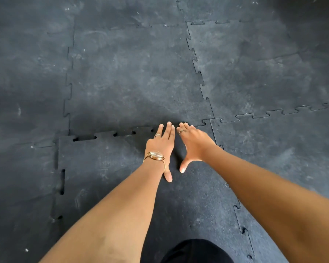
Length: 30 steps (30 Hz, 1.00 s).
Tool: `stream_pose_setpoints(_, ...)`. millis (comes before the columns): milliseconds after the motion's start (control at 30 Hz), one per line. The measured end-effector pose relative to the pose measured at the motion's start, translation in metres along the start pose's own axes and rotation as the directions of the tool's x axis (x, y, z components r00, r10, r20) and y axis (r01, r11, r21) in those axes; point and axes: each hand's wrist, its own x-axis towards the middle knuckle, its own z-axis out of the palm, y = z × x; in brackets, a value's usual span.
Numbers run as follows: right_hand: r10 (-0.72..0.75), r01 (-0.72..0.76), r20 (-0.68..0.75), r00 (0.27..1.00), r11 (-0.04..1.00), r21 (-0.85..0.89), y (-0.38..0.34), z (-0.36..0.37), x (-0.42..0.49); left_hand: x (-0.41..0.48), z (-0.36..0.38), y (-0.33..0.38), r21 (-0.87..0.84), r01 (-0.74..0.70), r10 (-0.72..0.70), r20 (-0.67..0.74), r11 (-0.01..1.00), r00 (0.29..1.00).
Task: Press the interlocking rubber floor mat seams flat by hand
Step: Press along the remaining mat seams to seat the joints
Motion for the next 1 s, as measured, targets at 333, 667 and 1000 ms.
stream_pose_setpoints(333, 0.274, -0.260, -0.075, 0.959, 0.953, 0.158, -0.008, 0.008, 0.005, 0.009, 0.003, 0.005, -0.031, 0.043, -0.045, -0.077, 0.999, 0.996)
stream_pose_setpoints(667, 0.376, -0.364, -0.001, 0.927, 0.896, -0.255, -0.040, -0.004, 0.024, 0.004, 0.004, -0.005, -0.048, -0.008, 0.007, -0.022, 0.999, 1.000)
stream_pose_setpoints(1000, 0.488, -0.487, 0.008, 0.873, 0.870, 0.078, -0.045, 0.003, 0.014, -0.049, 0.032, -0.102, -0.173, 0.019, -0.020, -0.003, 0.985, 1.000)
